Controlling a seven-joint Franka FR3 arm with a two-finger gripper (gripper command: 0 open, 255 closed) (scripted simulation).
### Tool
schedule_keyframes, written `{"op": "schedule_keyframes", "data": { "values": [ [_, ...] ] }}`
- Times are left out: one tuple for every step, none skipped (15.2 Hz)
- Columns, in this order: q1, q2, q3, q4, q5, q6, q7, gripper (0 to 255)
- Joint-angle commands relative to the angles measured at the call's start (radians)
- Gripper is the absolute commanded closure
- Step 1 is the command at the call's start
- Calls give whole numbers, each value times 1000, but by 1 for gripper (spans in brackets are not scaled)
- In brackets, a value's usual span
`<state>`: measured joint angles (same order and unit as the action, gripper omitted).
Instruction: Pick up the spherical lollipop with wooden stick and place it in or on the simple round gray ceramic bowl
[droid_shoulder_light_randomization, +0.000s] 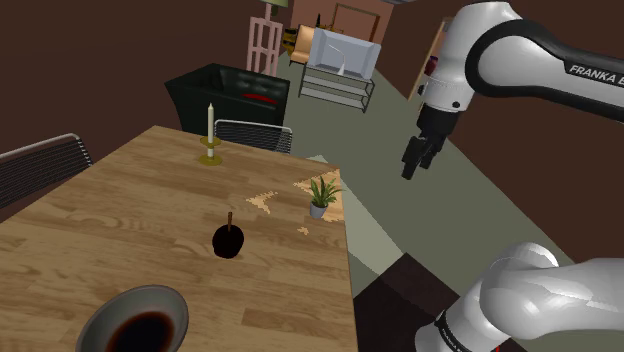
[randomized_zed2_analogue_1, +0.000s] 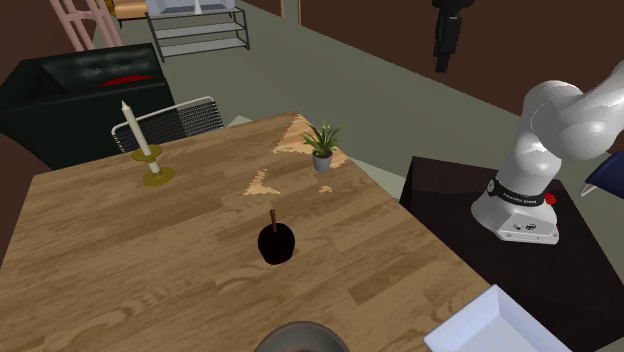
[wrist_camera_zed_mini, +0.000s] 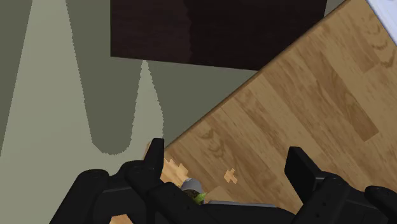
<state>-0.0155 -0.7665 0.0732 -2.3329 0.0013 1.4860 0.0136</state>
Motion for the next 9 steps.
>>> {"op": "schedule_keyframes", "data": {
  "values": [
    [0,0,0,0,0,0,0,0],
    [5,4,10,-22,14,39,12,0],
    [11,9,19,-43,27,78,23,0],
    [16,16,29,-63,40,117,34,0],
    [22,24,40,-81,53,158,45,0],
    [27,34,51,-98,66,198,56,0],
    [33,46,61,-113,78,239,66,0],
    [39,60,73,-127,90,280,76,0],
    [44,75,84,-139,102,322,86,0]
  ]
}}
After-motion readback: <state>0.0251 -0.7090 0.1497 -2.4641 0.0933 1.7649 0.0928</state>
